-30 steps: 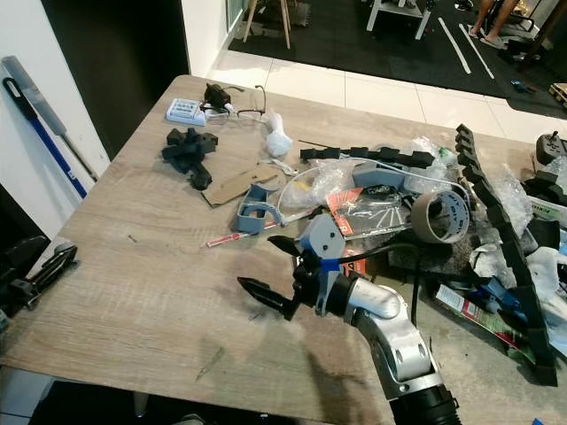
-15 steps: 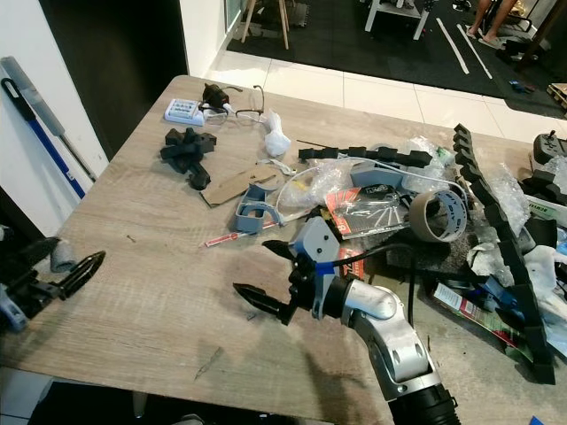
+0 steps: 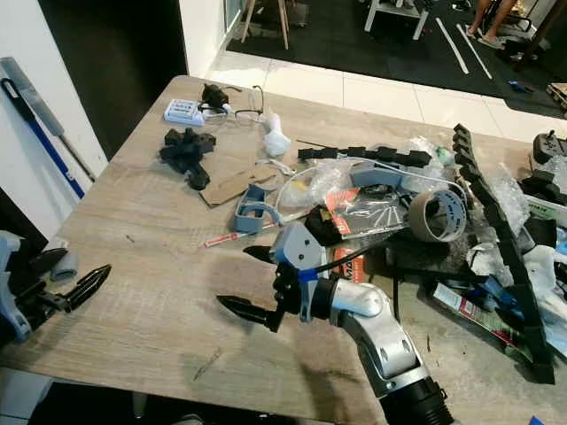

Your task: Picking trash to rubbish bin

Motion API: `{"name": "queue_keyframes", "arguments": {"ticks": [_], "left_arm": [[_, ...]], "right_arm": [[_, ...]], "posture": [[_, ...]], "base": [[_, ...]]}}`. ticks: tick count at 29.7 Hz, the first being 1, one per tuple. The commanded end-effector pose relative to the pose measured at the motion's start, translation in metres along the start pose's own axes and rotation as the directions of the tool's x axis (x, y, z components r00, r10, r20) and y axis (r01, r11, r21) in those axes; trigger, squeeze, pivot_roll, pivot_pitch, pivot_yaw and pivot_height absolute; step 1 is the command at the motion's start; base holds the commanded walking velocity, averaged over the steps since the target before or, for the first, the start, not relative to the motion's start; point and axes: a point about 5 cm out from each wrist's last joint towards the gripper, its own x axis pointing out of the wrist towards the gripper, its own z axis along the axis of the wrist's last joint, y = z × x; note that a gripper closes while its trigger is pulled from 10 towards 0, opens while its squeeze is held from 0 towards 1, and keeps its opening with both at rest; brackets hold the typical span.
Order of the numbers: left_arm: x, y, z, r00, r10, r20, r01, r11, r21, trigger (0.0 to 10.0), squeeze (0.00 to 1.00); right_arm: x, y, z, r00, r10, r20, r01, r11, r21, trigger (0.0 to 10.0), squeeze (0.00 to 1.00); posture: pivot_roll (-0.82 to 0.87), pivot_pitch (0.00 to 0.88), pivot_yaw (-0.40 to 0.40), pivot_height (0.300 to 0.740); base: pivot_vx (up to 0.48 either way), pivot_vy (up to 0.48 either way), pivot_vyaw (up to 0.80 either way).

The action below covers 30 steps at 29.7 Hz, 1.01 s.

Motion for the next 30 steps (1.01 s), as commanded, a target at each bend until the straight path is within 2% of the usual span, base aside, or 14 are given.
{"name": "queue_keyframes", "arguments": {"ticks": [1, 8, 16, 21, 22, 23, 24, 25, 26, 30], "left_arm": [[-0.003, 0.002, -0.013, 0.996, 0.014, -0.085, -0.013, 1.0, 0.01, 10.0, 0.36], [-0.006, 0.003, -0.019, 0.99, 0.023, -0.139, -0.019, 0.999, 0.028, 10.0, 0.3], [-0.001, 0.0, -0.007, 0.999, 0.018, -0.038, -0.019, 0.999, -0.035, 10.0, 0.26], [-0.001, -0.002, -0.009, 0.998, 0.005, -0.058, -0.006, 1.0, -0.028, 10.0, 0.25], [-0.002, -0.003, -0.011, 0.997, -0.002, -0.071, 0.0, 1.0, -0.025, 8.3, 0.25], [-0.002, -0.003, -0.011, 0.997, -0.002, -0.071, 0.0, 1.0, -0.025, 8.3, 0.25], [-0.002, -0.004, -0.013, 0.996, -0.01, -0.091, 0.009, 1.0, -0.015, 4.2, 0.25], [-0.002, -0.004, -0.013, 0.996, -0.01, -0.091, 0.009, 1.0, -0.015, 4.2, 0.25], [-0.002, -0.005, -0.016, 0.993, -0.021, -0.113, 0.021, 1.0, 0.002, 0.0, 0.25], [-0.003, -0.007, -0.019, 0.99, -0.034, -0.14, 0.038, 0.999, 0.023, 0.0, 0.25]], "right_arm": [[-0.001, 0.002, -0.004, 1.0, 0.015, -0.017, -0.015, 1.0, -0.001, 10.0, 0.0], [0.0, 0.005, -0.005, 0.999, 0.048, -0.016, -0.048, 0.999, 0.011, 10.0, 0.0], [-0.001, 0.006, -0.005, 0.997, 0.076, -0.017, -0.076, 0.997, 0.017, 10.0, 0.0], [-0.001, 0.006, -0.005, 0.997, 0.079, -0.016, -0.079, 0.997, 0.017, 10.0, 0.0], [-0.001, 0.006, -0.005, 0.997, 0.079, -0.016, -0.079, 0.997, 0.017, 10.0, 0.0], [-0.001, 0.006, -0.005, 0.997, 0.079, -0.016, -0.079, 0.997, 0.017, 10.0, 0.0], [-0.001, 0.006, -0.005, 0.997, 0.08, -0.016, -0.08, 0.997, 0.016, 10.0, 0.0], [-0.001, 0.006, -0.005, 0.997, 0.08, -0.016, -0.08, 0.997, 0.016, 10.0, 0.0], [-0.001, 0.006, -0.005, 0.997, 0.08, -0.015, -0.08, 0.997, 0.015, 10.0, 0.0], [-0.001, 0.006, -0.005, 0.996, 0.084, -0.015, -0.083, 0.996, 0.015, 10.0, 0.0]], "posture": [[-0.01, 0.173, -0.092, 0.74], [-0.01, 0.173, -0.092, 0.74], [-0.01, 0.175, -0.095, 0.74], [-0.01, 0.175, -0.093, 0.74], [-0.01, 0.175, -0.093, 0.74], [-0.01, 0.175, -0.093, 0.74], [-0.01, 0.174, -0.093, 0.74], [-0.01, 0.174, -0.093, 0.74], [-0.01, 0.174, -0.093, 0.74], [-0.01, 0.175, -0.093, 0.74]], "base": [[0.0, 0.0, 0.0], [0.0, 0.0, 0.0], [0.0, 0.0, 0.0], [0.0, 0.0, 0.0], [0.0, 0.0, 0.0], [0.0, 0.0, 0.0], [0.0, 0.0, 0.0], [0.0, 0.0, 0.0], [0.0, 0.0, 0.0], [0.0, 0.0, 0.0]]}}
